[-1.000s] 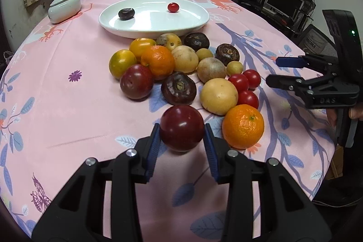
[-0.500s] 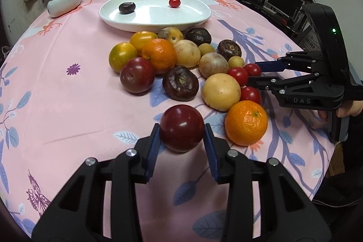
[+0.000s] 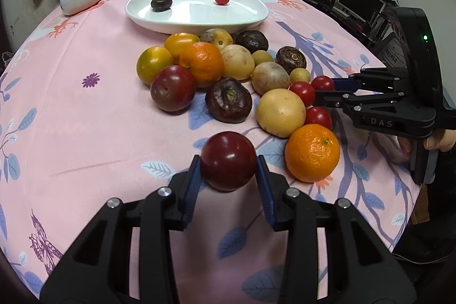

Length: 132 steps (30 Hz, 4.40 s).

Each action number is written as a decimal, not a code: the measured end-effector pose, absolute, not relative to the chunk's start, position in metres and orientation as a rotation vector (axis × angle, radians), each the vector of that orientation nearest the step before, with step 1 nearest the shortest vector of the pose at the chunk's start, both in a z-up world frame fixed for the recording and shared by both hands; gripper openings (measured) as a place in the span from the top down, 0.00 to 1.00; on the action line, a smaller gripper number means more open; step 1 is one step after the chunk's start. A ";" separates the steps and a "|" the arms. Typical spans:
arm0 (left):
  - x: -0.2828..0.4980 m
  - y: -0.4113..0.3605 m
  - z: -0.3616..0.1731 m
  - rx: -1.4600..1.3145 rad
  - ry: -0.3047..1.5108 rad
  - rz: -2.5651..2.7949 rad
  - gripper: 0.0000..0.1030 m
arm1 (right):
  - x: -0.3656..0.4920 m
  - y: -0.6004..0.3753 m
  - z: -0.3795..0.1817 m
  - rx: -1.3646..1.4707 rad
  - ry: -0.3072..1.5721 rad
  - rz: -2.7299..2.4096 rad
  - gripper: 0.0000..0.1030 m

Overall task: Organize fruits
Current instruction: 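Carry the plum and tomato to the white plate and open both tools, then move both tools back toward the fruit pile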

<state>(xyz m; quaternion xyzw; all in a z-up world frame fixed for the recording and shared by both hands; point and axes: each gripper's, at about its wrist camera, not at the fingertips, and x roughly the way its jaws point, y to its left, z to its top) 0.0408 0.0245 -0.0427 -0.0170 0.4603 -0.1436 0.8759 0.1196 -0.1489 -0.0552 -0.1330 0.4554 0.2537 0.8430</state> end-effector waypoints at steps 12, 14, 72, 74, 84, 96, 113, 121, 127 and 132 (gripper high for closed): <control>0.041 0.031 -0.017 -0.024 0.918 -0.294 0.63 | 0.112 -0.176 -0.009 -0.225 0.863 0.515 0.71; 0.045 0.032 -0.003 -0.002 0.892 -0.294 0.63 | 0.113 -0.177 0.007 -0.218 0.832 0.526 0.71; 0.210 0.204 -0.040 0.020 0.874 -0.068 0.46 | 0.223 -0.121 0.007 -0.183 0.879 0.592 0.71; 0.214 0.200 -0.043 0.033 0.897 -0.072 0.52 | 0.222 -0.120 0.007 -0.183 0.879 0.595 0.71; 0.204 0.176 -0.027 0.071 0.905 -0.047 0.62 | 0.221 -0.121 0.012 -0.187 0.862 0.597 0.71; 0.238 0.077 0.033 0.052 0.798 -0.216 0.61 | 0.264 -0.110 0.014 -0.261 0.791 0.513 0.71; 0.321 0.049 -0.021 -0.060 0.936 -0.207 0.59 | 0.341 -0.090 -0.045 -0.277 0.942 0.467 0.70; 0.296 0.055 0.005 -0.065 0.864 -0.192 0.31 | 0.322 -0.111 -0.021 -0.209 0.861 0.443 0.47; 0.245 0.056 0.022 -0.033 0.857 -0.203 0.17 | 0.283 -0.139 0.001 -0.154 0.847 0.461 0.46; 0.188 0.053 0.034 -0.006 0.811 -0.211 0.10 | 0.233 -0.162 0.006 -0.152 0.851 0.462 0.46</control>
